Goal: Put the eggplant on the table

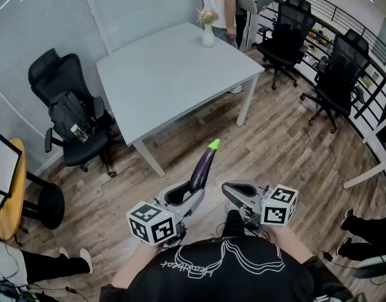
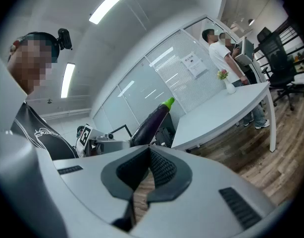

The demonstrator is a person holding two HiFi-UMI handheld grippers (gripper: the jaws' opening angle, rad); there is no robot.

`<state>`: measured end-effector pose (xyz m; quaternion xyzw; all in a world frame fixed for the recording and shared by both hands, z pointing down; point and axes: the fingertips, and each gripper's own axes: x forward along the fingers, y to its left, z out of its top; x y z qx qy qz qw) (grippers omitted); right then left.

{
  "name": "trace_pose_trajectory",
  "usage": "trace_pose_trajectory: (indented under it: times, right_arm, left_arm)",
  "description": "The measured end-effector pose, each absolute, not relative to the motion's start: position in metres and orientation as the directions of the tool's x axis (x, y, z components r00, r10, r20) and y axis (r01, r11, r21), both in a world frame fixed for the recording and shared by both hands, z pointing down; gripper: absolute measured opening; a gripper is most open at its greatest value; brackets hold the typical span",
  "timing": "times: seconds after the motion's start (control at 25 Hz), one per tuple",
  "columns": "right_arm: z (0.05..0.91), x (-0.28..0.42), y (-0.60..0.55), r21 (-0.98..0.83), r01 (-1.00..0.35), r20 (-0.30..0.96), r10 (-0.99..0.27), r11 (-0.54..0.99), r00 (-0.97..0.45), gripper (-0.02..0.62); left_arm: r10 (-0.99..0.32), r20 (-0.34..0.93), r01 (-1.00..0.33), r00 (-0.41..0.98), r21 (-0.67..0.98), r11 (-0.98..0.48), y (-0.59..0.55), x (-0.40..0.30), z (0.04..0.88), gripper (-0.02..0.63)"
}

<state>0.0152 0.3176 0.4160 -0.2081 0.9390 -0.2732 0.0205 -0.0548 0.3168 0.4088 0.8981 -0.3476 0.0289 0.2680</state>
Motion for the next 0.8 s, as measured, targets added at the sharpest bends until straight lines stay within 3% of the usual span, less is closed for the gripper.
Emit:
trace_pose_trajectory:
  times: [0.8]
  right_arm:
    - [0.415,0.05,0.301,-0.504,-0.423,0.102,-0.435,0.753,-0.895,0.009]
  left_arm:
    - [-0.581,0.237,-0.617,0.779,0.458,-0.64,0.302,-0.016,0.404,0.187]
